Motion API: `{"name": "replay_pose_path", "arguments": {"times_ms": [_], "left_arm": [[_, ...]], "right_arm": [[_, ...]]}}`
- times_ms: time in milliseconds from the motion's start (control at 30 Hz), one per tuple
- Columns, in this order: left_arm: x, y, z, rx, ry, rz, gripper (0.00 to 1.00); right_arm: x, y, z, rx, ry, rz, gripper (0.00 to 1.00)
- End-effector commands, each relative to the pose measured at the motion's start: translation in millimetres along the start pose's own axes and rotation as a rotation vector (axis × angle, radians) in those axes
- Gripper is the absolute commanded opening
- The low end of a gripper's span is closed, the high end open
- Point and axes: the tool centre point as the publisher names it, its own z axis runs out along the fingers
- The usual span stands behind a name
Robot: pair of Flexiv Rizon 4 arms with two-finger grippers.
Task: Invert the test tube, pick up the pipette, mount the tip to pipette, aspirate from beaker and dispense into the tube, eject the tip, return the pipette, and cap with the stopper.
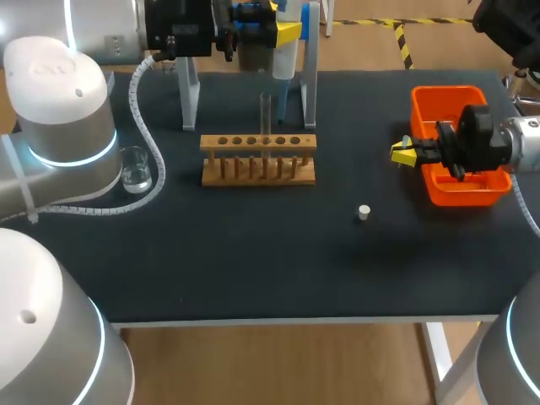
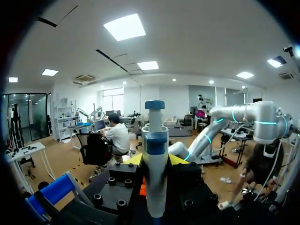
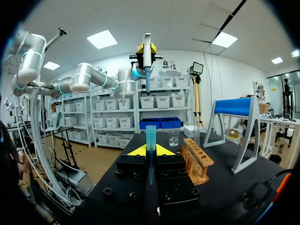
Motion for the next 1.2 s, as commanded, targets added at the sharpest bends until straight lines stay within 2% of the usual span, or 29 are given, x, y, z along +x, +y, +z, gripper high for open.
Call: {"name": "replay_pose_path", "arguments": {"times_ms": [33,367,533,833,1200], "left_arm": [[-0.4,-0.5,-1,-0.002,0.003,-0.001,0.00],[-0.4,-0.5,-1,-0.002,0.003,-0.001,0.00],[-0.4,-0.5,-1,-0.002,0.003,-0.001,0.00],[2.2,-0.6,-1,0.006,0.003,0.017,0.00],[9.3,-1.3,-8,0.032,-0.006,0.044,0.00]], "right_arm": [[1,0,0,0.002,-0.001,0.000,0.00],[1,0,0,0.002,-0.001,0.000,0.00],[6,4,16,0.018,0.019,-0.008,0.00],[19,11,52,-0.003,0.082,-0.019,0.00],[24,11,63,-0.011,0.098,-0.017,0.00]]}}
